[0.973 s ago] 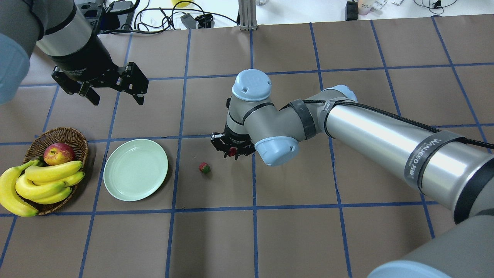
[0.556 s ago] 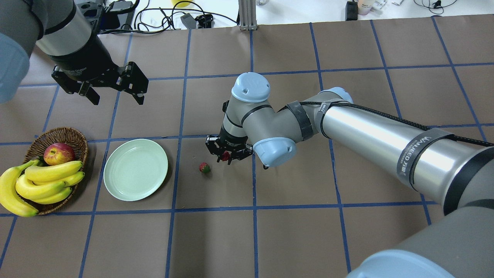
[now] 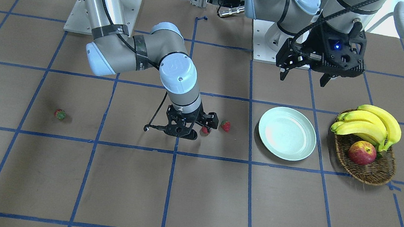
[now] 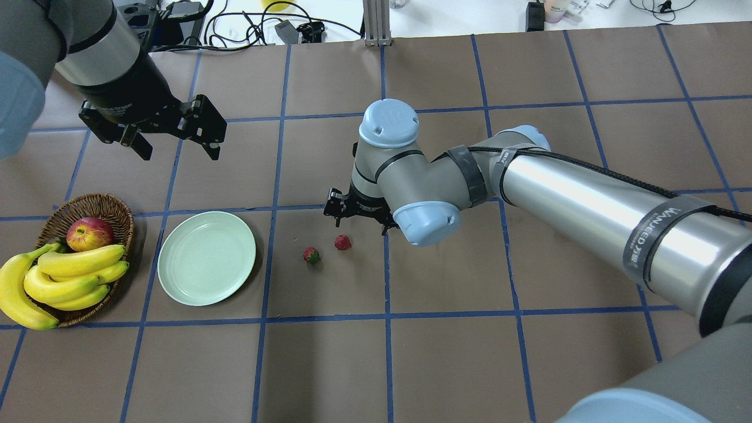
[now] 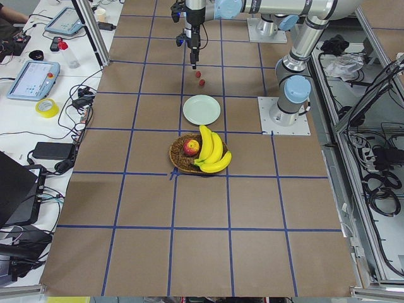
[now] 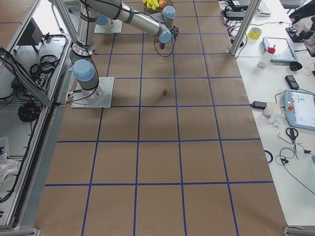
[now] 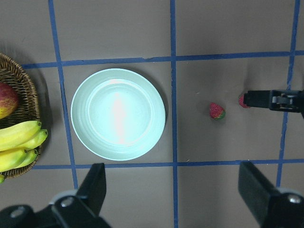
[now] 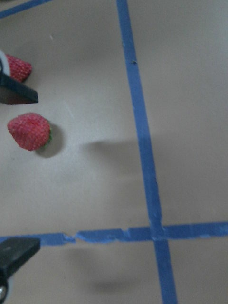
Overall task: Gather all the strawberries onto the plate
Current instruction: 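Carry the strawberry toward the plate and release it near the first, then move the right gripper to the last far strawberry and grasp it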
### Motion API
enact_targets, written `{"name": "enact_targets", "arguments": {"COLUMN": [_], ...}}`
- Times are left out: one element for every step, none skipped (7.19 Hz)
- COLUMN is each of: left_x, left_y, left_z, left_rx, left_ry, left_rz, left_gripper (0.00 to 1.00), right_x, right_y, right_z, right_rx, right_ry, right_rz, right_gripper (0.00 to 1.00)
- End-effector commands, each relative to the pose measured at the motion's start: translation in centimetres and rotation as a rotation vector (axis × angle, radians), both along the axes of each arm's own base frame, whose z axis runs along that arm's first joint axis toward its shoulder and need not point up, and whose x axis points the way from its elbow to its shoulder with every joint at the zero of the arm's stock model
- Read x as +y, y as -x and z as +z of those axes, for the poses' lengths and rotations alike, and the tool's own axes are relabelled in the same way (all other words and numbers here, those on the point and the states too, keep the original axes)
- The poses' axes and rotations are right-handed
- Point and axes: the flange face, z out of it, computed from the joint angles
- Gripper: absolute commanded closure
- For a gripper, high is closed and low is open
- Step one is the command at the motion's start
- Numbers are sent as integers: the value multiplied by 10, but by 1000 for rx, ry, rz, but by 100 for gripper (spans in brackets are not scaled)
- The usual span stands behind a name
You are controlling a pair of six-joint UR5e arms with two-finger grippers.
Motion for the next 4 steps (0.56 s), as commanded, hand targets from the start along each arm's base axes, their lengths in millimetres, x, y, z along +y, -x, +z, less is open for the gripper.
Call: {"name": "enact_targets", "arguments": {"left_x": [0, 0, 0, 0], "left_y": [0, 0, -1, -1], "left_z": [0, 0, 0, 0], "left_rx": [0, 3, 1, 1], "left_ry": [-2, -2, 0, -2], "left_rz": [0, 1, 3, 1], "left_gripper": [0, 0, 0, 0], "right_x": [-39, -53, -60, -61], "right_y": [96, 143, 198, 243], "right_z": [44, 54, 61, 73], "right_rx": [47, 91, 179, 203], "right_ry": [75, 83, 53, 36], "right_rz": [-6, -15, 8, 74], "right_gripper": [0, 0, 0, 0]}}
